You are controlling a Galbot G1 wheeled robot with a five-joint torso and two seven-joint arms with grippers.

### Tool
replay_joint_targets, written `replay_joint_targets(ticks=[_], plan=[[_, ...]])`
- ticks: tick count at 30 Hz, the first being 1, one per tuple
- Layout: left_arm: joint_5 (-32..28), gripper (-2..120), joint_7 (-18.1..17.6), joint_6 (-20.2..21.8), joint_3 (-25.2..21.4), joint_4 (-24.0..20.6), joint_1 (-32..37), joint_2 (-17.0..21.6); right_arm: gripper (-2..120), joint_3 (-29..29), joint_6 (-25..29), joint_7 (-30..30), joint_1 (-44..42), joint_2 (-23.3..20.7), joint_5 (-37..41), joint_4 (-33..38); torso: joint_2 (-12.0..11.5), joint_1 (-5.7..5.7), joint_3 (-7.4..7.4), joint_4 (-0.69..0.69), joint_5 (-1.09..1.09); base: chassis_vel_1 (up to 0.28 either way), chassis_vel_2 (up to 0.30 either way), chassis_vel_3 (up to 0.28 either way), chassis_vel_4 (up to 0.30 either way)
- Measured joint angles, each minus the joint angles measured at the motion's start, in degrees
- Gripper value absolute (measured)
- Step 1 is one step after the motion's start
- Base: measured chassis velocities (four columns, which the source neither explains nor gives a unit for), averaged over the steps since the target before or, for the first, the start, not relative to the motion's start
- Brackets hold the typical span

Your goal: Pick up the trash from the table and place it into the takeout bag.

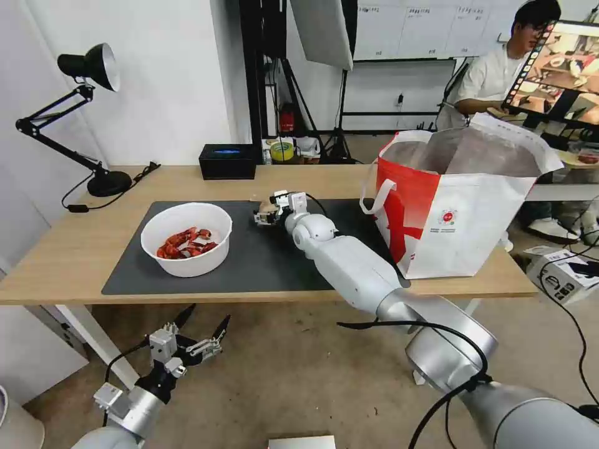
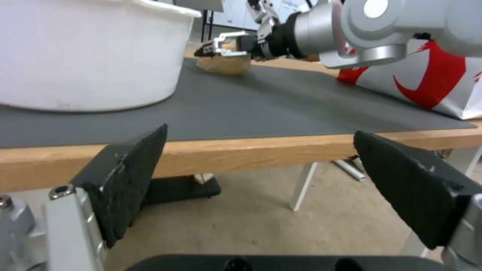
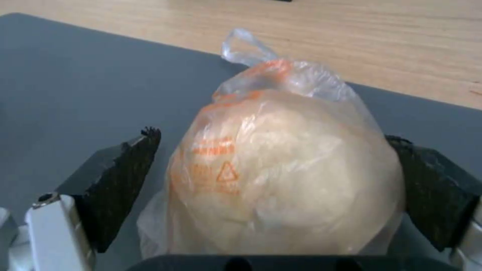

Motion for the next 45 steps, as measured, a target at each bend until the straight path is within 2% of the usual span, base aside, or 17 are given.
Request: replay_joint_targets(ticks=[8, 12, 15, 16, 19, 20, 24, 25, 26, 27, 30, 36, 39, 40, 43, 44, 45], plan=[[0.1, 100, -0.9, 0.0, 0.1, -1.3, 0.4, 0.0, 100, -0.1, -0.1, -0.6, -0.4, -0.1, -0.8, -0.1, 0.0, 0.00, 0.00, 0.00, 0.00, 0.000, 0.000, 0.000, 0.000], [0.2, 100, -1.1, 0.0, 0.1, -0.7, 0.3, -0.1, 91, -0.1, -0.1, -0.4, -0.7, -0.1, -0.9, 0.0, 0.0, 0.00, 0.00, 0.00, 0.00, 0.000, 0.000, 0.000, 0.000], [0.4, 100, -1.1, -0.1, 0.2, -0.9, 0.6, -0.5, 76, 0.4, -0.1, 0.4, -1.7, -0.4, -0.9, 1.1, 0.0, 0.00, 0.00, 0.01, 0.01, 0.000, 0.000, 0.000, 0.000], [0.4, 100, -1.1, -0.1, 0.2, -0.9, 0.6, -0.5, 76, 0.4, -0.1, 0.4, -1.7, -0.4, -0.9, 1.1, 0.0, 0.00, 0.00, 0.01, 0.01, 0.000, 0.000, 0.000, 0.000], [0.5, 100, -1.1, -0.1, 0.3, -0.9, 0.7, -0.6, 60, 0.4, 0.0, 0.7, -2.7, -1.4, -0.9, 2.7, 0.0, -0.01, -0.01, 0.00, 0.01, 0.000, 0.000, 0.000, 0.000], [0.5, 100, -1.1, -0.1, 0.3, -0.9, 0.7, -0.6, 60, 0.4, 0.0, 0.7, -2.7, -1.4, -0.9, 2.7, 0.0, -0.01, -0.01, 0.00, 0.01, 0.000, 0.000, 0.000, 0.000], [0.5, 100, -1.2, -0.1, 0.5, -0.8, 0.6, -0.6, 46, 0.4, 0.2, 0.7, -3.1, -2.0, -0.9, 3.2, 0.0, -0.01, -0.01, 0.00, 0.01, 0.000, 0.000, 0.000, 0.000], [0.5, 100, -1.2, -0.1, 0.5, -0.8, 0.6, -0.6, 46, 0.4, 0.3, 0.7, -3.1, -2.0, -0.9, 3.2, 0.0, -0.01, -0.01, 0.00, 0.01, 0.000, 0.000, 0.000, 0.000], [0.5, 100, -1.2, -0.1, 0.6, -0.6, 0.5, -0.6, 36, 0.3, 0.4, 0.7, -3.1, -2.2, -0.9, 3.4, 0.0, 0.00, -0.01, 0.00, 0.01, 0.000, 0.000, 0.000, 0.000], [0.5, 100, -1.2, -0.1, 0.6, -0.6, 0.5, -0.6, 36, 0.3, 0.4, 0.7, -3.1, -2.2, -0.9, 3.4, 0.0, 0.00, -0.01, 0.00, 0.01, 0.000, 0.000, 0.000, 0.000], [0.6, 100, -1.3, -0.1, 0.7, -0.6, 0.5, -0.8, 21, 0.2, 0.4, 0.7, -3.2, -2.5, -0.9, 3.9, 0.0, 0.00, 0.00, 0.01, 0.01, 0.000, 0.000, 0.000, 0.000], [0.6, 100, -1.3, -0.1, 0.7, -0.7, 0.7, -0.8, 8, -0.2, 0.4, 1.0, -3.5, -3.7, -0.9, 6.4, 0.0, 0.00, 0.00, 0.01, 0.00, 0.000, 0.000, 0.000, 0.000], [0.5, 100, -1.4, -0.1, 0.4, -1.1, 1.1, -0.6, 7, -0.8, 0.3, 2.3, -4.8, -6.6, -0.7, 12.5, 0.0, 0.00, 0.00, 0.02, 0.01, 0.000, 0.000, 0.000, 0.000], [0.5, 100, -1.4, -0.1, 0.4, -1.1, 1.1, -0.6, 7, -0.8, 0.3, 2.3, -4.8, -6.6, -0.7, 12.5, 0.0, 0.00, 0.00, 0.02, 0.01, 0.000, 0.000, 0.000, 0.000], [0.6, 100, -1.4, -0.2, 0.2, -1.6, 1.6, -0.7, 7, -1.7, -0.3, 5.7, -7.9, -12.9, -2.4, 24.0, 0.0, 0.00, 0.00, 0.01, 0.01, 0.000, 0.000, 0.000, 0.000], [0.6, 100, -1.4, -0.2, 0.2, -1.6, 1.6, -0.7, 7, -1.7, -0.3, 5.7, -7.9, -12.9, -2.4, 24.0, 0.0, 0.00, 0.00, 0.01, 0.01, 0.000, 0.000, 0.000, 0.000], [0.6, 100, -1.4, -0.2, 0.2, -1.7, 1.8, -0.8, 7, -1.6, -0.8, 7.4, -9.4, -15.4, -3.5, 28.5, 0.0, 0.00, 0.00, 0.00, 0.00, 0.000, 0.000, 0.000, 0.000]])
